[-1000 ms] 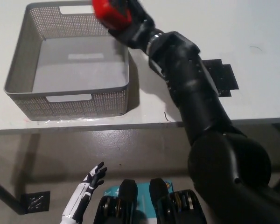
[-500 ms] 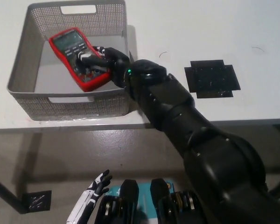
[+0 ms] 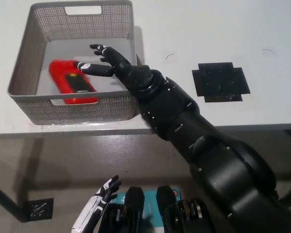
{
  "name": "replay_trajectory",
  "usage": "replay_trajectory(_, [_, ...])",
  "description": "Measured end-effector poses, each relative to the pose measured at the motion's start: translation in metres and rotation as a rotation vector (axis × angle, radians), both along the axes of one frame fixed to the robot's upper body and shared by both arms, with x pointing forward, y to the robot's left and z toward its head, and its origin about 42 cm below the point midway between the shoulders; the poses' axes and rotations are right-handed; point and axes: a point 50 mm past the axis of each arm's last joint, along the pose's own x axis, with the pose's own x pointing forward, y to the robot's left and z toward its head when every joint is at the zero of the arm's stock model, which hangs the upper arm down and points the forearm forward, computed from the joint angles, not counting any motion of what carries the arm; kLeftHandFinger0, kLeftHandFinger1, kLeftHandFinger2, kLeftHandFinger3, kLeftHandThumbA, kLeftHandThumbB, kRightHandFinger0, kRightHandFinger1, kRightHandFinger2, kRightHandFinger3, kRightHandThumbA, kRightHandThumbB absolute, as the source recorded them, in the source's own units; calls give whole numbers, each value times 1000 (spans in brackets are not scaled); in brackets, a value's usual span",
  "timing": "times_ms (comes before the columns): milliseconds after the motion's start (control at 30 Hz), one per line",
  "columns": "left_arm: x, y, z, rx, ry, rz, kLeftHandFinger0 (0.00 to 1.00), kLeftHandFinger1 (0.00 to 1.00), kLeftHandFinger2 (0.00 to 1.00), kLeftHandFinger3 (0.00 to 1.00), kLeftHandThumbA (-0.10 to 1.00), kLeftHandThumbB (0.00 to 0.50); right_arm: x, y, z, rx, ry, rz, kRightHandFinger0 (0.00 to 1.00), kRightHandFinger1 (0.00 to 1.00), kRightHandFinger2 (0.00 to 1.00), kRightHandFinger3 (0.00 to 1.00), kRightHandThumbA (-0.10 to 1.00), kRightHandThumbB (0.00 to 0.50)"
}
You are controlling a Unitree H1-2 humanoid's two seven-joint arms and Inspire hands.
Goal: Use the right hand to pick up a multimeter on the right side and put it into a container on the left side
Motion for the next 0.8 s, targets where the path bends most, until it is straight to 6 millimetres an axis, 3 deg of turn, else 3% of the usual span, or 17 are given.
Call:
replay_trajectory(133, [0, 0, 0, 0, -1, -4, 1000, 1000, 1000, 1000, 1000, 500, 4, -5, 6, 32, -28, 9, 1000, 1000, 1000, 1000, 986, 500])
replay_trajectory(200, [1, -1, 1, 1, -3, -5, 1000, 1000, 1000, 1000, 1000, 472, 7, -10, 13, 64, -42, 8, 1000, 1000, 1000, 1000, 1000, 500])
replay_trajectory(267, [2, -1, 1, 2, -4, -6, 1000, 1000, 1000, 1000, 1000, 491, 11, -13, 23, 113, -50, 10, 1000, 1000, 1000, 1000, 1000, 500])
replay_trajectory(467, [4, -2, 3, 3, -10, -8, 1000, 1000, 1000, 1000, 1000, 453, 20, -22, 84, 441, -66, 47, 1000, 1000, 1000, 1000, 919, 478])
replay_trajectory(567, [4, -2, 2, 3, -9, -7, 1000, 1000, 1000, 1000, 1000, 445, 20, -30, 106, 600, -76, 70, 1000, 1000, 1000, 1000, 915, 500])
replay_trajectory(633, [4, -1, 2, 3, -9, -7, 1000, 1000, 1000, 1000, 1000, 443, 19, -37, 116, 676, -82, 77, 1000, 1000, 1000, 1000, 995, 500])
replay_trajectory(800, [4, -1, 1, 3, -5, -6, 1000, 1000, 1000, 1000, 1000, 442, 15, -64, 123, 824, -102, 78, 1000, 1000, 1000, 1000, 1000, 500])
